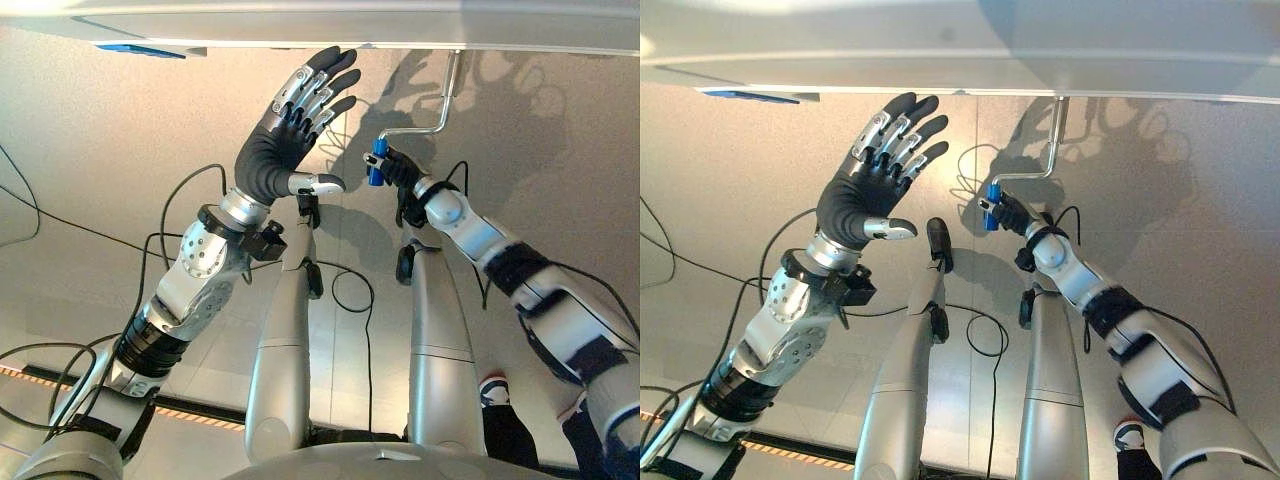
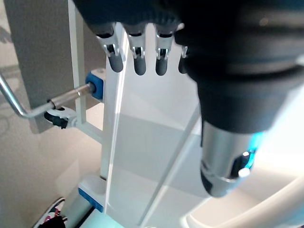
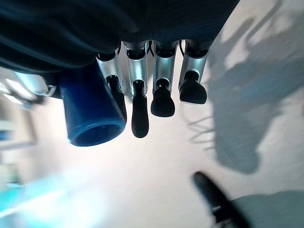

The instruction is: Raise the hospital bed

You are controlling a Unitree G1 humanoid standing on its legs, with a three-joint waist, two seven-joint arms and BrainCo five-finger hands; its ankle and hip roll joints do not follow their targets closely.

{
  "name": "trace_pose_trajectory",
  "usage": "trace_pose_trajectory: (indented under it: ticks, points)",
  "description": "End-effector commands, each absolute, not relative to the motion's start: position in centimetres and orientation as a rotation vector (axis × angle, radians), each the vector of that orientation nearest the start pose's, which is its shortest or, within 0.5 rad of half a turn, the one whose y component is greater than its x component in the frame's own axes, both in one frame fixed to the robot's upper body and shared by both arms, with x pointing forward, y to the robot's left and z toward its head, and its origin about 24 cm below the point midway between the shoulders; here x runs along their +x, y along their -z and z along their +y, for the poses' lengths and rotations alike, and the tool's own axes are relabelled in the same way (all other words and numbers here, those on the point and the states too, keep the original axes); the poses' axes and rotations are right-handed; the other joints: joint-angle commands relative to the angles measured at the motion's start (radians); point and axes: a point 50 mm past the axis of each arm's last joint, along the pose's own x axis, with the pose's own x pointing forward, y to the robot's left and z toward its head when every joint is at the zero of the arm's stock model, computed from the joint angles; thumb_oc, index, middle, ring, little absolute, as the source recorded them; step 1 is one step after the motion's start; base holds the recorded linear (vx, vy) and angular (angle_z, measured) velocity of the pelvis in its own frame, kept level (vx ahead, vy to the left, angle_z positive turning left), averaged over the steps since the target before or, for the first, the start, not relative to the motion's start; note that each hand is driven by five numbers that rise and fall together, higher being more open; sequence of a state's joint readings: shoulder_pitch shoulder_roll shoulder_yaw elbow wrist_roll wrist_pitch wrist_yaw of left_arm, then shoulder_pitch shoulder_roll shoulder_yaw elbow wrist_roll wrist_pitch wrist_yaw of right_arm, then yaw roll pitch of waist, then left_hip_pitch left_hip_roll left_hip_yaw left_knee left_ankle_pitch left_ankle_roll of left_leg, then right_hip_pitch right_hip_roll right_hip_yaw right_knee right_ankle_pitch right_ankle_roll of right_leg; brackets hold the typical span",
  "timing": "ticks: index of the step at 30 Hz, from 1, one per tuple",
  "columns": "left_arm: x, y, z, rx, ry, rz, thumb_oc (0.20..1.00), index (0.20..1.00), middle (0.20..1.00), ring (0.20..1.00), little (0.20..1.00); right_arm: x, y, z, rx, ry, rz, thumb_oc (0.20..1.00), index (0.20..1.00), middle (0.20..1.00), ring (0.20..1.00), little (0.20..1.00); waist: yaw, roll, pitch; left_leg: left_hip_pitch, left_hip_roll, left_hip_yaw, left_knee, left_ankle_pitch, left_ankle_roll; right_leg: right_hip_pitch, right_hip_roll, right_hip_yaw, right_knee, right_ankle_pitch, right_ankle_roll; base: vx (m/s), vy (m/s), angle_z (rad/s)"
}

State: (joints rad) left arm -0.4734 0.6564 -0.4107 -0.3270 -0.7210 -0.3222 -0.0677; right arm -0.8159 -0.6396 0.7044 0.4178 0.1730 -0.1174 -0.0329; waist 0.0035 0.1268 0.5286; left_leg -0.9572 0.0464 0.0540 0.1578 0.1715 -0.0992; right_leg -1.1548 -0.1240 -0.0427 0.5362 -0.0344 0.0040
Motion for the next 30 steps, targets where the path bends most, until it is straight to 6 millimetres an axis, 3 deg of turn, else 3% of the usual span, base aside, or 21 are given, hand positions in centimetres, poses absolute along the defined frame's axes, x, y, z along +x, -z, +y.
trace_pose_trajectory:
  ticks: [1,4,5,6,9,10,17,25,30]
  points:
    - [23.3,-23.7,12.5,-0.03,0.76,-0.872,1.0,1.0,1.0,1.0,1.0,31.4,-20.1,-9.4,-0.467,-0.68,-0.659,0.2,0.2,0.2,0.2,0.2,-0.062,0.004,-0.009,-0.018,-0.024,-0.013,0.159,-0.126,0.025,0.082,-0.003,0.0,-0.125,0.074,0.137,0.0,0.006,0.06]
    - [23.1,-23.6,13.0,-0.024,0.761,-0.865,1.0,1.0,1.0,1.0,1.0,30.4,-21.0,-11.8,-0.233,-0.623,-0.685,0.2,0.2,0.2,0.2,0.2,-0.072,-0.001,-0.009,-0.017,-0.022,-0.01,0.163,-0.128,0.026,0.086,-0.002,0.002,-0.127,0.076,0.138,0.0,0.006,0.09]
    - [23.1,-23.6,13.0,-0.024,0.761,-0.865,1.0,1.0,1.0,1.0,1.0,30.4,-21.0,-11.8,-0.233,-0.623,-0.685,0.2,0.2,0.2,0.2,0.2,-0.072,-0.001,-0.009,-0.017,-0.022,-0.01,0.163,-0.129,0.026,0.086,-0.002,0.002,-0.127,0.076,0.138,0.0,0.013,0.04]
    - [23.0,-23.5,13.5,-0.031,0.737,-0.865,1.0,1.0,1.0,1.0,1.0,29.7,-21.4,-13.4,-0.095,-0.56,-0.722,0.2,0.2,0.2,0.2,0.2,-0.081,-0.005,-0.009,-0.014,-0.022,-0.008,0.162,-0.13,0.026,0.088,-0.001,0.004,-0.13,0.078,0.139,0.0,0.0,0.0]
    - [22.9,-23.4,13.8,-0.029,0.723,-0.865,1.0,1.0,1.0,1.0,1.0,29.2,-21.8,-15.0,0.009,-0.482,-0.763,0.2,0.2,0.2,0.2,0.2,-0.086,-0.007,-0.009,-0.011,-0.021,-0.005,0.161,-0.132,0.026,0.09,0.0,0.005,-0.129,0.076,0.14,0.0,0.006,0.02]
    - [22.8,-23.4,14.2,-0.046,0.711,-0.873,1.0,1.0,1.0,1.0,1.0,28.8,-22.2,-16.5,0.114,-0.403,-0.812,0.2,0.2,0.2,0.2,0.2,-0.092,-0.01,-0.009,-0.007,-0.022,-0.004,0.157,-0.134,0.027,0.092,0.003,0.008,-0.131,0.075,0.141,0.01,0.008,0.05]
    - [22.3,-23.4,15.1,-0.092,0.69,-0.885,1.0,1.0,1.0,1.0,1.0,27.1,-22.2,-20.4,0.304,-0.182,-0.919,0.2,0.2,0.2,0.2,0.2,-0.109,-0.025,-0.009,-0.001,-0.018,0.0,0.162,-0.149,0.027,0.1,0.01,0.018,-0.136,0.067,0.143,0.01,-0.004,-0.01]
    - [22.1,-23.5,15.4,-0.132,0.686,-0.891,1.0,1.0,1.0,1.0,1.0,27.3,-20.7,-23.2,0.454,0.036,-0.924,0.2,0.2,0.2,0.2,0.2,-0.115,-0.033,-0.009,0.003,-0.017,0.003,0.168,-0.159,0.029,0.104,0.015,0.021,-0.136,0.062,0.144,0.0,-0.004,-0.02]
    - [22.1,-23.8,15.4,-0.133,0.681,-0.91,1.0,1.0,1.0,1.0,1.0,28.3,-19.3,-26.4,0.451,0.259,-0.867,0.2,0.2,0.2,0.2,0.2,-0.114,-0.033,-0.009,0.002,-0.018,0.0,0.169,-0.164,0.031,0.104,0.013,0.021,-0.139,0.06,0.143,0.0,0.0,0.0]
